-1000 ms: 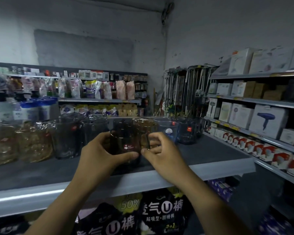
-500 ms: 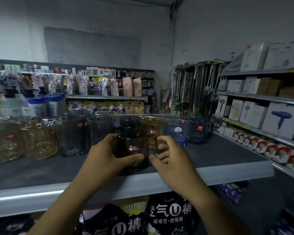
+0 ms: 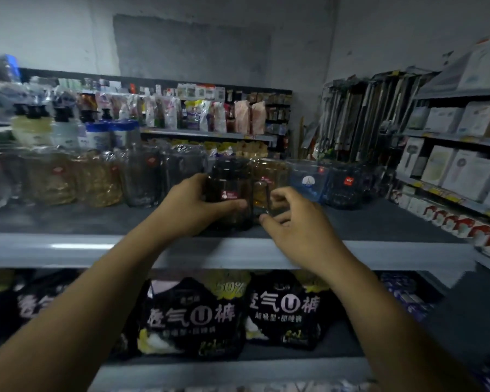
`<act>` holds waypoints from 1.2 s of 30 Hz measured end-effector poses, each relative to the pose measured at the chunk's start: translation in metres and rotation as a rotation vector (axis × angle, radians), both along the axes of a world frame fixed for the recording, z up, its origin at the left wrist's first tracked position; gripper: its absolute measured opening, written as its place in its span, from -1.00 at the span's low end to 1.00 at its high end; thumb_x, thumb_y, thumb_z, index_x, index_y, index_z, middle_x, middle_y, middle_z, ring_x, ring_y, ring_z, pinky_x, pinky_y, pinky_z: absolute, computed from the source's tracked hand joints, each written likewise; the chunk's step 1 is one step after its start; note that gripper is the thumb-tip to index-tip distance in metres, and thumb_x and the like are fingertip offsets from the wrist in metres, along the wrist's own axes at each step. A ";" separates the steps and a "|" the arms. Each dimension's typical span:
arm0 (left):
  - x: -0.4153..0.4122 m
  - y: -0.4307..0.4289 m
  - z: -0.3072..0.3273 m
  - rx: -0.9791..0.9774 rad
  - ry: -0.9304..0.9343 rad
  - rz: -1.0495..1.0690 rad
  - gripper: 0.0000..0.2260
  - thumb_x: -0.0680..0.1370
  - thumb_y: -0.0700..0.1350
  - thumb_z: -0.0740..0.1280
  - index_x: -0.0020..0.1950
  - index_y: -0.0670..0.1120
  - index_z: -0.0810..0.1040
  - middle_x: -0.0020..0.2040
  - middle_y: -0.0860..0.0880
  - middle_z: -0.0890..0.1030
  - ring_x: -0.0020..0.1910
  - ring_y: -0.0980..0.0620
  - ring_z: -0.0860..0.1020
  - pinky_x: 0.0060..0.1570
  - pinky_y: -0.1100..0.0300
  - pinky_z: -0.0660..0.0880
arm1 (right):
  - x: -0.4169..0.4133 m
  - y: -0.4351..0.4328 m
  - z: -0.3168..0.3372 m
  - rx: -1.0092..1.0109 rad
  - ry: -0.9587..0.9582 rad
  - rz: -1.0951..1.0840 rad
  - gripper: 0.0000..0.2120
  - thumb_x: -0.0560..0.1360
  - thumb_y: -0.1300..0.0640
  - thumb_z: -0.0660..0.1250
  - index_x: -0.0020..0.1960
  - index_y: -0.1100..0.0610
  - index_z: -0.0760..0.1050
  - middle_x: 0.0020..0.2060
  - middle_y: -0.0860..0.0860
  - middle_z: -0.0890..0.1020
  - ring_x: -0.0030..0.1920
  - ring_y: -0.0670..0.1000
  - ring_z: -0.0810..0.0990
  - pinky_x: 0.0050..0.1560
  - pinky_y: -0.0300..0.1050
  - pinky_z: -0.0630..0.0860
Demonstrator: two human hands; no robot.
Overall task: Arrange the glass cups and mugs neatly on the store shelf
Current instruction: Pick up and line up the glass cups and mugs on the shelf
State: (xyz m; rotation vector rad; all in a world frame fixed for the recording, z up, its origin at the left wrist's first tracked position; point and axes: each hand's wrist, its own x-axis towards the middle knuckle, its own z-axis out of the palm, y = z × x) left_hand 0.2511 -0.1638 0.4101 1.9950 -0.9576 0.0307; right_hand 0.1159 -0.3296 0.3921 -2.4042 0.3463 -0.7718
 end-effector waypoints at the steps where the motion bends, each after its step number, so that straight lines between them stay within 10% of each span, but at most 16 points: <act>1: -0.004 0.002 0.001 -0.012 0.011 0.018 -0.28 0.21 0.43 0.53 0.22 0.06 0.57 0.05 0.09 0.72 -0.01 0.08 0.70 0.09 -0.03 0.65 | -0.003 -0.002 0.001 -0.011 -0.003 0.011 -0.64 0.59 -0.01 0.38 0.34 -0.02 0.41 0.02 -0.10 0.58 -0.05 -0.15 0.59 -0.19 -0.35 0.44; 12: -0.149 0.100 -0.090 -0.269 -0.297 0.334 -0.75 0.59 -0.01 0.44 0.23 -0.06 0.60 0.09 0.07 0.67 0.09 0.16 0.65 0.02 0.19 0.61 | -0.071 0.043 -0.062 -0.237 -0.138 0.451 -0.71 0.60 0.00 0.36 0.29 0.03 0.50 0.17 -0.10 0.58 0.15 -0.11 0.54 0.13 -0.21 0.50; 24: -0.299 0.246 -0.296 -0.155 0.196 0.922 -0.69 0.55 0.04 0.42 0.28 0.05 0.58 0.21 0.19 0.61 0.20 0.18 0.59 0.19 0.22 0.54 | -0.112 0.189 -0.285 0.134 0.467 0.760 -0.65 0.58 -0.17 0.32 0.33 -0.27 0.35 0.26 -0.24 0.50 0.19 -0.17 0.51 0.20 -0.11 0.53; 36: -0.311 0.462 -0.376 -0.231 0.411 1.287 -0.67 0.54 0.01 0.45 0.29 0.12 0.53 0.23 0.26 0.56 0.20 0.24 0.54 0.21 0.11 0.55 | -0.067 0.433 -0.333 0.059 0.657 0.935 -0.62 0.58 -0.09 0.35 0.36 -0.22 0.37 0.27 -0.18 0.51 0.25 -0.12 0.50 0.28 -0.08 0.50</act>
